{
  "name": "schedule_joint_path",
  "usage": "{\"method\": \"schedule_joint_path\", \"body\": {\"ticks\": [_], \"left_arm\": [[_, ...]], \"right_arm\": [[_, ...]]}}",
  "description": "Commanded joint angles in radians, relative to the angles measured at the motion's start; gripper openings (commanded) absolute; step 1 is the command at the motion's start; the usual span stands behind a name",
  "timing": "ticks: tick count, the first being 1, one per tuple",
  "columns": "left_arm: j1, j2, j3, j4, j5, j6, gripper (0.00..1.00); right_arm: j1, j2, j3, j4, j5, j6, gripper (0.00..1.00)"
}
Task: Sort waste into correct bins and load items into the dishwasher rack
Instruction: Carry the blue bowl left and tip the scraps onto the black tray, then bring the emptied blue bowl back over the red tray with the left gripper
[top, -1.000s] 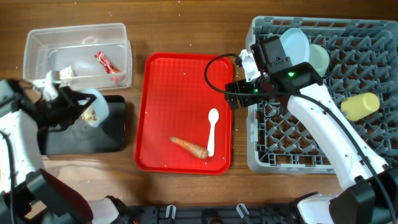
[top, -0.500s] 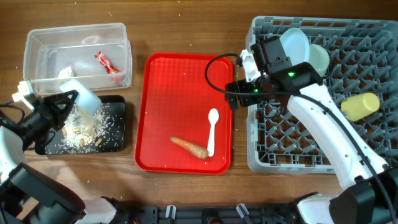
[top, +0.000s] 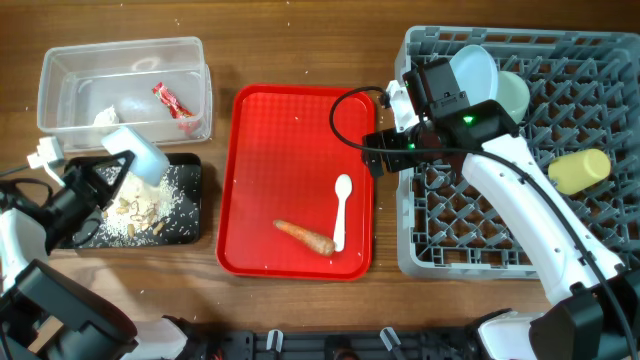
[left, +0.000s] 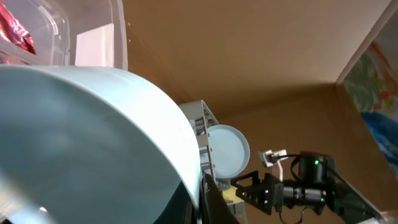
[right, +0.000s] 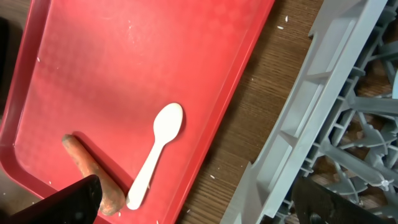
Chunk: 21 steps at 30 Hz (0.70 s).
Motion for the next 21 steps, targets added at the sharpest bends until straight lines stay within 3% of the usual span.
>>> {"method": "schedule_joint_path", "body": {"ticks": [1, 10, 13, 18, 21], "left_arm": [[0.005, 0.010, -0.012, 0.003, 0.055, 0.085, 0.04], [0.004, 0.009, -0.012, 0.003, 0.054, 0.076, 0.04], [-0.009, 0.009, -0.012, 0.001, 0.054, 0.023, 0.04], [-0.131, 0.009, -0.012, 0.001, -0.006, 0.021, 0.04], [-0.277, 0.009, -0.009, 0.023, -0.090, 0.018, 0.04]], "right_arm": [[0.000, 0.010, -0.003, -0.002, 0.010, 0.014, 1.00], [0.000, 0.010, -0.003, -0.011, 0.019, 0.015, 1.00], [-0.001, 0.010, -0.003, -0.014, 0.025, 0.020, 1.00], [-0.001, 0.010, -0.003, -0.014, 0.025, 0.048, 1.00], [-0.002, 0.010, -0.003, -0.016, 0.025, 0.047, 1.00]]}}
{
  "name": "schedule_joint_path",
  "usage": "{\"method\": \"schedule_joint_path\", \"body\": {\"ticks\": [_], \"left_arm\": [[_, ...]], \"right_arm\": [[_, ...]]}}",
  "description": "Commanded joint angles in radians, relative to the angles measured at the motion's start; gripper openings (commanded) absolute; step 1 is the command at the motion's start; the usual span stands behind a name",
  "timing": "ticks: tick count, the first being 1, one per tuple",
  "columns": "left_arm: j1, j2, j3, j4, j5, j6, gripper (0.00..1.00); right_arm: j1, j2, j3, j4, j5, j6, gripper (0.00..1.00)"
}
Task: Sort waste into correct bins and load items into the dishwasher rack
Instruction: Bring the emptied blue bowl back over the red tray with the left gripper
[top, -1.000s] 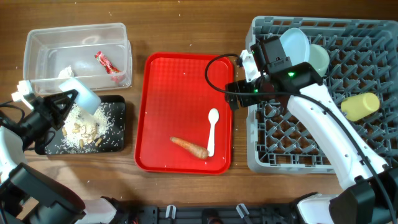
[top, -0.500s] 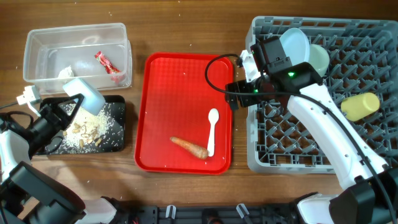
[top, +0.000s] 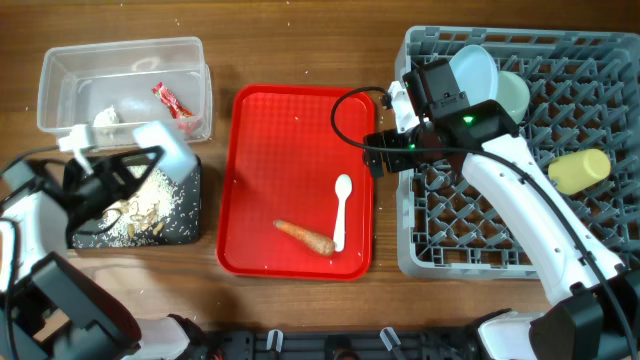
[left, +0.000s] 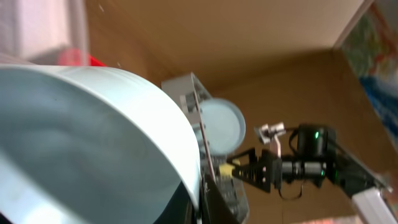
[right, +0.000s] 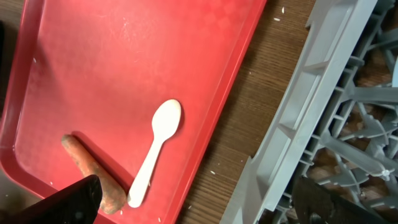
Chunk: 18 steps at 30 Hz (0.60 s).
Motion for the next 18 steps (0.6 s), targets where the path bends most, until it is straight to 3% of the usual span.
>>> {"method": "schedule_joint_path", "body": {"ticks": [1, 8, 12, 15, 18], "left_arm": [[-0.171, 0.009, 0.001, 0.024, -0.133, -0.027, 0.04], [-0.599, 0.009, 0.017, 0.350, -0.565, -0.449, 0.04], [-0.839, 0.010, 0.017, 0.472, -0.929, -0.629, 0.04], [-0.966, 0.010, 0.017, 0.483, -1.100, -0.661, 0.04], [-1.038, 0.010, 0.017, 0.498, -1.142, -0.660, 0.18]], "right_arm": [[-0.002, 0.010, -0.003, -0.001, 0.018, 0.019, 1.00], [-0.003, 0.010, -0.003, -0.002, 0.018, 0.019, 1.00], [-0.003, 0.010, -0.003, -0.008, 0.018, 0.017, 1.00], [-0.003, 0.010, -0.003, 0.003, 0.017, 0.021, 1.00], [-0.003, 0.010, -0.003, 0.025, 0.017, 0.020, 1.00]]}}
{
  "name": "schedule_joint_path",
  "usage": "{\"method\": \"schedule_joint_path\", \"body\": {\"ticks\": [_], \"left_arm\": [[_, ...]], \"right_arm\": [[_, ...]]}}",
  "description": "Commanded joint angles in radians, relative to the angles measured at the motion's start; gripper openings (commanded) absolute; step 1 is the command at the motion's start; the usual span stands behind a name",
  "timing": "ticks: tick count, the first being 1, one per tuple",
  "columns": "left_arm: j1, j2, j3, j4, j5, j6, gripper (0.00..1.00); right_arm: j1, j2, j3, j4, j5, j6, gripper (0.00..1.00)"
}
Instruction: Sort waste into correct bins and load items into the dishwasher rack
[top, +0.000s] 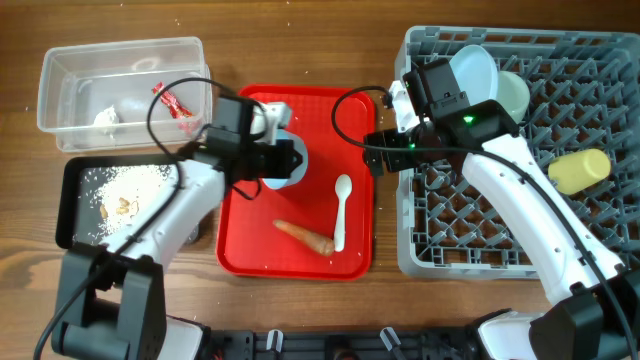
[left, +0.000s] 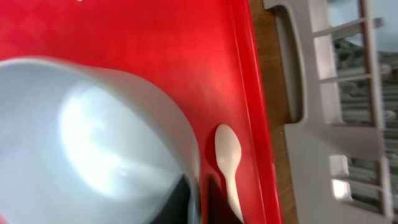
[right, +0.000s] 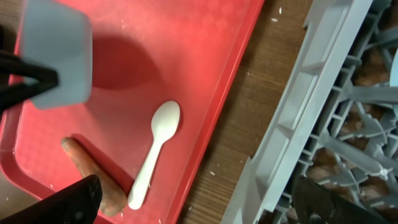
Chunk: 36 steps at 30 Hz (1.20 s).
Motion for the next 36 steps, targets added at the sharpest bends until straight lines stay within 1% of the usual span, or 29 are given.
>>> {"method": "schedule_joint_path", "body": {"ticks": [1, 2, 3, 4, 6, 8, 10, 11, 12, 14, 15, 16, 18, 22, 25, 27, 28, 30, 31, 34, 36], "left_arm": [[-0.065, 0.005, 0.008, 0.018, -0.162, -0.052, 0.33], [-0.065, 0.005, 0.008, 0.019, -0.162, -0.057, 0.44], [-0.056, 0.002, 0.009, 0.017, -0.162, -0.080, 0.50], [-0.040, -0.005, 0.010, 0.012, -0.161, -0.105, 0.60], [0.008, -0.040, 0.010, -0.022, -0.158, -0.150, 0.68], [0.079, -0.093, 0.010, -0.095, -0.158, -0.182, 0.69], [0.195, -0.171, 0.010, -0.212, -0.158, -0.182, 0.71], [0.238, -0.198, 0.010, -0.250, -0.158, -0.182, 0.74], [0.302, -0.235, 0.010, -0.304, -0.158, -0.182, 0.80], [0.387, -0.275, 0.010, -0.367, -0.158, -0.182, 0.87], [0.427, -0.286, 0.010, -0.390, -0.158, -0.181, 0.89], [0.457, -0.291, 0.010, -0.404, -0.158, -0.182, 0.89], [0.505, -0.290, 0.009, -0.431, -0.158, -0.182, 0.90], [0.521, -0.290, 0.009, -0.441, -0.158, -0.174, 0.91], [0.521, -0.290, 0.009, -0.441, -0.158, -0.174, 0.91], [0.521, -0.290, 0.009, -0.441, -0.158, -0.174, 0.90], [0.521, -0.290, 0.009, -0.440, -0.158, -0.174, 0.91], [0.521, -0.290, 0.009, -0.441, -0.158, -0.174, 0.91], [0.521, -0.290, 0.009, -0.441, -0.158, -0.174, 0.91], [0.521, -0.290, 0.009, -0.442, -0.158, -0.174, 0.91], [0.521, -0.290, 0.009, -0.441, -0.158, -0.174, 0.91]], "right_arm": [[-0.002, 0.010, -0.003, 0.034, 0.013, 0.011, 1.00], [-0.002, 0.010, -0.003, 0.051, 0.013, 0.011, 1.00], [-0.002, 0.010, -0.003, 0.080, -0.002, 0.021, 1.00], [-0.002, 0.010, -0.003, 0.108, -0.023, 0.030, 1.00], [-0.002, 0.010, -0.003, 0.164, -0.073, 0.030, 1.00], [-0.002, 0.010, -0.003, 0.233, -0.134, 0.054, 0.99], [0.006, 0.010, -0.003, 0.315, -0.186, 0.098, 0.96], [0.019, 0.015, -0.003, 0.346, -0.187, 0.108, 0.95], [0.035, 0.023, -0.003, 0.370, -0.186, 0.108, 0.95], [0.073, 0.058, -0.003, 0.393, -0.172, 0.111, 0.95], [0.092, 0.085, -0.003, 0.396, -0.140, 0.136, 0.95], [0.105, 0.120, -0.003, 0.396, -0.103, 0.183, 0.95], [0.123, 0.195, -0.003, 0.400, -0.096, 0.218, 0.94], [0.132, 0.326, -0.003, 0.399, -0.095, 0.286, 0.88], [0.134, 0.396, -0.003, 0.400, -0.119, 0.298, 0.71], [0.136, 0.417, -0.003, 0.403, -0.119, 0.299, 0.58], [0.136, 0.422, -0.003, 0.409, -0.119, 0.299, 0.49], [0.136, 0.422, -0.003, 0.431, -0.118, 0.299, 0.26], [0.136, 0.422, -0.003, 0.444, -0.117, 0.319, 0.17], [0.134, 0.422, -0.003, 0.459, -0.098, 0.357, 0.13], [0.134, 0.422, -0.003, 0.441, -0.060, 0.402, 0.05]]}}
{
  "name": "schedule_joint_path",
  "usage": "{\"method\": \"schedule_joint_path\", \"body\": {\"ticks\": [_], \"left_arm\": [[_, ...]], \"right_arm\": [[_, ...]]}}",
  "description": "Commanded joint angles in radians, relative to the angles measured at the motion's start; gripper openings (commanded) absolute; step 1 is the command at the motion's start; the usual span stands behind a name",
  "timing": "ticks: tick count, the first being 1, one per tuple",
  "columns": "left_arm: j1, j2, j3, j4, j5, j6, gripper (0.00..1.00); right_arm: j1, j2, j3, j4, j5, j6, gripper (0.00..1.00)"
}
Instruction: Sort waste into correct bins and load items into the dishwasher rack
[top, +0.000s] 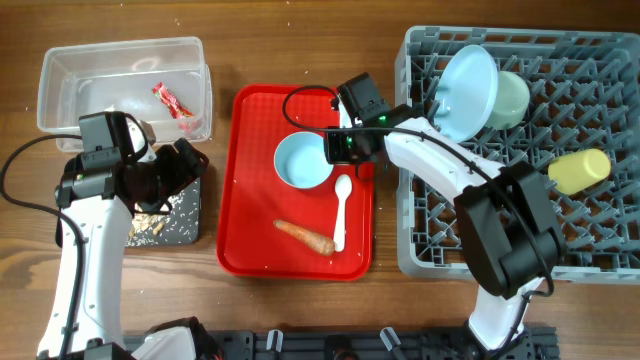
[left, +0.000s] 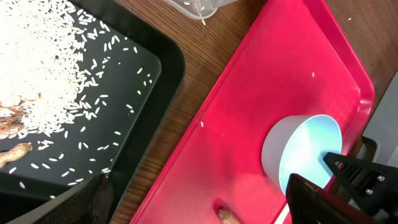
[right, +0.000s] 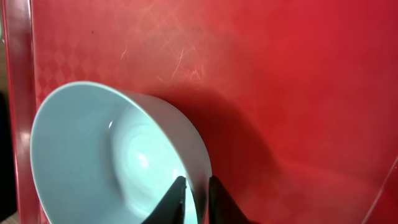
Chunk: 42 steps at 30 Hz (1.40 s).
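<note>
A light blue bowl (top: 303, 160) stands mouth-up on the red tray (top: 258, 120), and shows too in the left wrist view as the bowl (left: 303, 152). My right gripper (top: 334, 147) is shut on its right rim. In the right wrist view the gripper (right: 197, 182) has one finger inside the bowl (right: 106, 149) and one outside. My left gripper (top: 170, 165) is open and holds nothing, over the right edge of the black tray (top: 185, 232). A white spoon (top: 341, 210) and a carrot (top: 305, 236) lie on the red tray below the bowl.
The black tray holds rice and peanut shells (left: 37, 93). A clear bin (top: 60, 62) at the back left holds a red wrapper (top: 170, 98). The grey dish rack (top: 430, 250) on the right carries a blue plate (top: 468, 78), a green cup (top: 512, 95) and a yellow cup (top: 578, 170).
The bowl, then held by my left gripper over the red tray, now stands on it. The left gripper is open, back by the black tray. My right gripper went from the rack's edge onto the bowl's rim.
My left gripper first held the bowl tipped over the black tray, with rice lying in that tray. It then held the bowl over the red tray while the right gripper stayed open at the rack's edge. Now the bowl stands there empty, with my right gripper pinching it.
</note>
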Motion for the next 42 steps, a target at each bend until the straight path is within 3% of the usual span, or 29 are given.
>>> {"method": "schedule_joint_path", "body": {"ticks": [1, 6, 12, 18, 24, 29, 35, 42], "left_arm": [[0.005, -0.006, 0.005, -0.001, 0.001, 0.002, 0.91], [0.005, -0.006, 0.005, -0.001, 0.001, 0.002, 0.91], [0.005, -0.006, 0.005, 0.000, 0.001, 0.002, 0.91], [0.005, -0.006, 0.005, 0.000, 0.001, 0.002, 0.90], [0.005, -0.006, 0.005, 0.003, 0.001, 0.002, 0.91], [0.005, -0.006, 0.005, 0.003, 0.001, 0.002, 0.91], [0.005, -0.006, 0.005, -0.001, 0.001, 0.002, 0.91], [0.005, -0.006, 0.005, -0.005, 0.001, 0.002, 0.90]], "right_arm": [[0.003, 0.007, -0.001, -0.014, 0.057, 0.068, 0.04], [-0.008, -0.031, 0.010, -0.026, 0.065, 0.029, 0.04], [-0.104, -0.289, 0.016, -0.074, 0.124, -0.053, 0.04], [-0.306, -0.634, 0.016, -0.154, 0.462, -0.179, 0.04], [-0.524, -0.778, 0.016, 0.014, 0.818, -0.394, 0.04], [-0.691, -0.678, 0.015, 0.103, 1.080, -0.483, 0.04], [-0.785, -0.401, 0.015, 0.183, 1.428, -0.415, 0.04], [-0.816, -0.122, 0.015, 0.321, 1.551, -0.503, 0.04]]}}
